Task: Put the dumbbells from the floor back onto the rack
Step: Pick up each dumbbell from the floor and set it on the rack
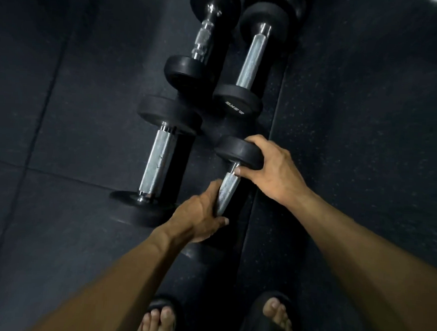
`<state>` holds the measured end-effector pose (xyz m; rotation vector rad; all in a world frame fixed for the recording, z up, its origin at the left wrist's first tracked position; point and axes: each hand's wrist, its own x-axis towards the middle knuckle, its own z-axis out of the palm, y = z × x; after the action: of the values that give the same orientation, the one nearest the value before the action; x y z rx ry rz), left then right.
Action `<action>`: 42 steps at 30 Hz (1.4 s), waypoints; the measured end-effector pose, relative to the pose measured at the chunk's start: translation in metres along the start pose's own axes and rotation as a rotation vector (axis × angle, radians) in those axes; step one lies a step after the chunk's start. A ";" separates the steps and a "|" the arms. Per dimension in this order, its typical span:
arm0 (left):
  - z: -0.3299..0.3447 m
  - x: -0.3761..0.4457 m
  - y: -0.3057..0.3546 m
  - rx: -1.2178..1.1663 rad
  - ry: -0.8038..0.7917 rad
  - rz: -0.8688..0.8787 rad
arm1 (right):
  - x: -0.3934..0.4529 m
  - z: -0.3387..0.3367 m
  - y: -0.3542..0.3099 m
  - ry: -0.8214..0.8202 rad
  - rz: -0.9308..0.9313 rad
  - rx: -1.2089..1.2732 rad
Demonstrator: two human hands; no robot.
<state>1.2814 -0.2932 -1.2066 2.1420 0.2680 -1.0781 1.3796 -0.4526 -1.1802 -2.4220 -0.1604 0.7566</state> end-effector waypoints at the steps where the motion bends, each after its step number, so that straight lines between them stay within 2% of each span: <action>1: 0.000 0.000 0.000 -0.017 -0.005 0.000 | 0.000 0.000 0.002 0.007 -0.004 0.008; 10: -0.001 -0.015 0.009 -0.022 0.030 0.020 | -0.014 -0.005 0.004 0.040 -0.003 0.061; 18: -0.022 -0.087 0.063 -0.156 -0.032 0.040 | -0.069 -0.070 -0.031 0.047 0.015 0.081; 24: -0.077 -0.156 0.137 -0.053 -0.039 0.118 | -0.129 -0.163 -0.089 0.163 0.016 0.101; 34: -0.199 -0.323 0.322 0.218 -0.011 0.389 | -0.274 -0.372 -0.201 0.424 0.018 0.158; 38: -0.219 -0.380 0.399 0.295 0.050 0.521 | -0.340 -0.450 -0.228 0.566 -0.001 0.142; 42: -0.208 -0.428 0.472 0.289 0.038 0.630 | -0.409 -0.520 -0.228 0.668 -0.012 0.076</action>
<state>1.3622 -0.4405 -0.5583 2.2601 -0.5483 -0.7316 1.3409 -0.6412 -0.5078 -2.4562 0.1172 -0.0764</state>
